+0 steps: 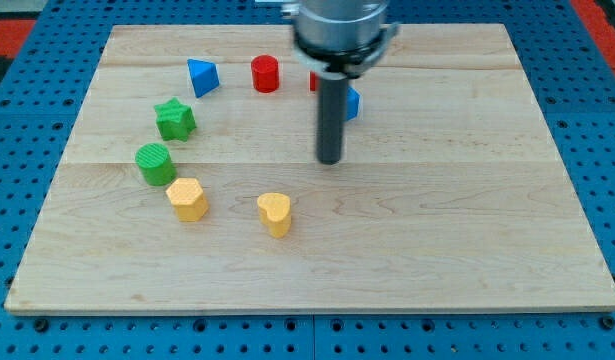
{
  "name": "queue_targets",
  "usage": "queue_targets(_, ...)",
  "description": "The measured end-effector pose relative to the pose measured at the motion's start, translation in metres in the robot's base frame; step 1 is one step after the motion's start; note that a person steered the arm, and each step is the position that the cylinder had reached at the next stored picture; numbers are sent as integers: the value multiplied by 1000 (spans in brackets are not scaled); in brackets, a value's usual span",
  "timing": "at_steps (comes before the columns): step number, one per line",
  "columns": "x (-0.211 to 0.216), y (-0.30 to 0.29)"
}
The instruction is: Move your arm in between heart and hexagon
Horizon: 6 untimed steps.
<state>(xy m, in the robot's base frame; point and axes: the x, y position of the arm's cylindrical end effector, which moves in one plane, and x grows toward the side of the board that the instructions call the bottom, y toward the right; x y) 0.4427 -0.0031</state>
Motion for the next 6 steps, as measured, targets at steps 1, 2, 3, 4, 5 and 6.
queue_targets(1, 25, -56)
queue_targets(2, 36, -100)
queue_targets(3, 48, -80)
queue_targets(4, 69, -74)
queue_targets(5, 88, -65)
queue_targets(6, 88, -16)
